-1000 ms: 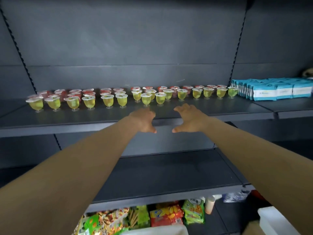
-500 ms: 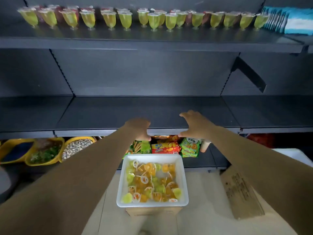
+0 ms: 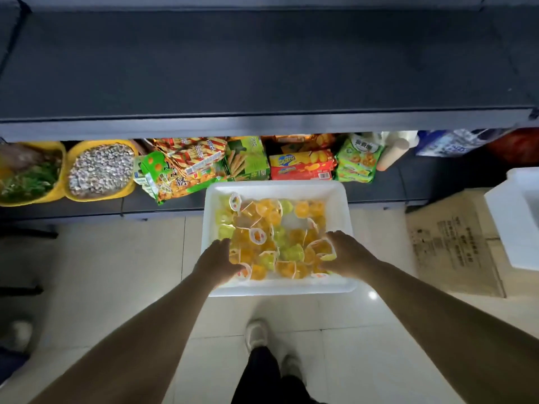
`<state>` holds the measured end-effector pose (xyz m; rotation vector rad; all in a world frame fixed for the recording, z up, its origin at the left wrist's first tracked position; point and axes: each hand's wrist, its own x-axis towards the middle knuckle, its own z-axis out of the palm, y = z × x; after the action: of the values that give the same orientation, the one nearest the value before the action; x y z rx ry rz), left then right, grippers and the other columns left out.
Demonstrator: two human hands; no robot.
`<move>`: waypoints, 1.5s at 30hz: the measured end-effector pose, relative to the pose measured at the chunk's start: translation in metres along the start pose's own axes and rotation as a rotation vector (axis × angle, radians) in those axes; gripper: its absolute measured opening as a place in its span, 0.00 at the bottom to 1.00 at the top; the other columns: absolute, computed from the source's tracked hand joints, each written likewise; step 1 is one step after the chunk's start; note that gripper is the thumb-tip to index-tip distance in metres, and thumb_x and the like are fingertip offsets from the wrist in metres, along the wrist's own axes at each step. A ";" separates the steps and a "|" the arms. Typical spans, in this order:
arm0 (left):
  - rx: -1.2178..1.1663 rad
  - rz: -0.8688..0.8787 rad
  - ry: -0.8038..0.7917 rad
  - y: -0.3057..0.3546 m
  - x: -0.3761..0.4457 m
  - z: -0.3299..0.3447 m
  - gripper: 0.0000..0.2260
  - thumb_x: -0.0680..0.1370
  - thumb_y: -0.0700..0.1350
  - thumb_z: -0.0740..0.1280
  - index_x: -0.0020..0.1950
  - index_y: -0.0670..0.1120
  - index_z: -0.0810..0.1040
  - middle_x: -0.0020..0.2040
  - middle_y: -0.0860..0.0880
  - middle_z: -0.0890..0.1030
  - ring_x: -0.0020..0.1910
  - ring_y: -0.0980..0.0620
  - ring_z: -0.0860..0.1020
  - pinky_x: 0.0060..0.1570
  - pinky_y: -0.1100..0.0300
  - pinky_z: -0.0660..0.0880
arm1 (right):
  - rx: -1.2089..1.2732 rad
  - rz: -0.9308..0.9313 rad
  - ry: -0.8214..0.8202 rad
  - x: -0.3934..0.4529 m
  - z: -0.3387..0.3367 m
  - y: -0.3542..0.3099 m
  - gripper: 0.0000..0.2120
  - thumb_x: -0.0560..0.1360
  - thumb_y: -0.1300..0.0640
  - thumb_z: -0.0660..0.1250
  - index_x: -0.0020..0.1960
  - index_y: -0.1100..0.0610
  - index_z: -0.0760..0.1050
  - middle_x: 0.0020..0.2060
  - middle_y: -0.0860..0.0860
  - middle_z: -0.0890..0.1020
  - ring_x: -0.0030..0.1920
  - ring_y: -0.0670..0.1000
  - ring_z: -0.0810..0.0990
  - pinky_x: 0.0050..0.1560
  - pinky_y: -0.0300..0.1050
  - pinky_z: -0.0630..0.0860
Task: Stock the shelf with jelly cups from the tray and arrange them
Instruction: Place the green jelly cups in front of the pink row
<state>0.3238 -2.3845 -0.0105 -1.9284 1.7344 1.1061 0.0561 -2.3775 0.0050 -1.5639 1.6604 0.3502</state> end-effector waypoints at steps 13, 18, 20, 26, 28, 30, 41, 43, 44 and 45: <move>-0.407 -0.352 0.198 -0.022 0.152 0.066 0.31 0.77 0.51 0.66 0.74 0.37 0.59 0.71 0.39 0.67 0.70 0.41 0.65 0.67 0.53 0.63 | 0.053 -0.026 -0.130 0.151 0.096 0.030 0.31 0.75 0.55 0.69 0.74 0.60 0.61 0.72 0.55 0.65 0.72 0.53 0.63 0.68 0.43 0.61; -0.410 -0.463 0.279 -0.021 0.174 0.083 0.29 0.77 0.51 0.66 0.72 0.37 0.62 0.69 0.38 0.68 0.68 0.41 0.67 0.65 0.53 0.64 | -0.072 -0.100 -0.192 0.181 0.106 0.030 0.29 0.76 0.54 0.68 0.72 0.61 0.63 0.71 0.56 0.66 0.72 0.55 0.63 0.69 0.45 0.61; -0.391 -0.501 0.259 -0.023 0.182 0.087 0.29 0.78 0.53 0.65 0.72 0.38 0.63 0.69 0.39 0.69 0.69 0.41 0.67 0.66 0.53 0.64 | -0.177 -0.145 -0.212 0.188 0.106 0.031 0.26 0.76 0.54 0.67 0.70 0.62 0.66 0.69 0.57 0.69 0.70 0.55 0.65 0.69 0.46 0.62; -0.390 -0.535 0.302 -0.022 0.196 0.091 0.27 0.77 0.57 0.64 0.65 0.38 0.73 0.62 0.39 0.77 0.61 0.41 0.74 0.60 0.51 0.70 | -0.396 -0.243 -0.227 0.203 0.107 0.034 0.17 0.76 0.64 0.64 0.64 0.61 0.71 0.63 0.56 0.74 0.65 0.56 0.69 0.66 0.48 0.68; -0.437 -0.544 0.309 -0.024 0.199 0.091 0.26 0.76 0.58 0.64 0.63 0.38 0.74 0.59 0.39 0.78 0.59 0.41 0.76 0.59 0.50 0.71 | -0.440 -0.269 -0.225 0.205 0.105 0.033 0.15 0.76 0.64 0.63 0.63 0.61 0.72 0.62 0.56 0.74 0.65 0.56 0.69 0.65 0.48 0.67; -0.472 -0.542 0.317 -0.026 0.201 0.091 0.26 0.75 0.58 0.66 0.61 0.37 0.76 0.57 0.40 0.80 0.57 0.41 0.77 0.58 0.51 0.73 | -0.473 -0.287 -0.222 0.206 0.106 0.033 0.15 0.76 0.63 0.64 0.63 0.61 0.72 0.62 0.56 0.74 0.66 0.56 0.68 0.66 0.49 0.66; -0.682 -0.537 0.354 -0.026 0.184 0.094 0.20 0.73 0.52 0.72 0.56 0.39 0.78 0.52 0.41 0.81 0.52 0.42 0.79 0.54 0.51 0.76 | -0.152 -0.276 -0.202 0.193 0.099 0.049 0.26 0.73 0.64 0.68 0.69 0.57 0.67 0.67 0.54 0.70 0.68 0.53 0.66 0.65 0.42 0.64; -0.706 -0.511 0.351 -0.025 0.171 0.094 0.20 0.73 0.52 0.72 0.57 0.39 0.79 0.52 0.42 0.81 0.51 0.43 0.79 0.53 0.51 0.76 | -0.024 -0.246 -0.194 0.187 0.094 0.053 0.25 0.72 0.63 0.70 0.67 0.57 0.68 0.65 0.53 0.71 0.65 0.52 0.68 0.57 0.39 0.65; -0.716 -0.489 0.346 -0.025 0.165 0.094 0.19 0.73 0.51 0.72 0.57 0.40 0.79 0.51 0.42 0.82 0.50 0.44 0.79 0.53 0.52 0.76 | 0.039 -0.234 -0.188 0.183 0.091 0.055 0.25 0.72 0.62 0.70 0.66 0.56 0.68 0.64 0.52 0.72 0.63 0.51 0.69 0.54 0.38 0.65; -0.725 -0.465 0.337 -0.025 0.159 0.094 0.18 0.73 0.51 0.72 0.56 0.40 0.79 0.50 0.43 0.82 0.49 0.45 0.79 0.51 0.53 0.77 | 0.100 -0.221 -0.181 0.180 0.088 0.056 0.25 0.71 0.62 0.71 0.66 0.56 0.69 0.63 0.52 0.73 0.62 0.50 0.70 0.53 0.38 0.65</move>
<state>0.3103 -2.4249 -0.1918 -2.8957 0.9522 1.3912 0.0534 -2.4326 -0.1957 -1.5730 1.3332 0.2792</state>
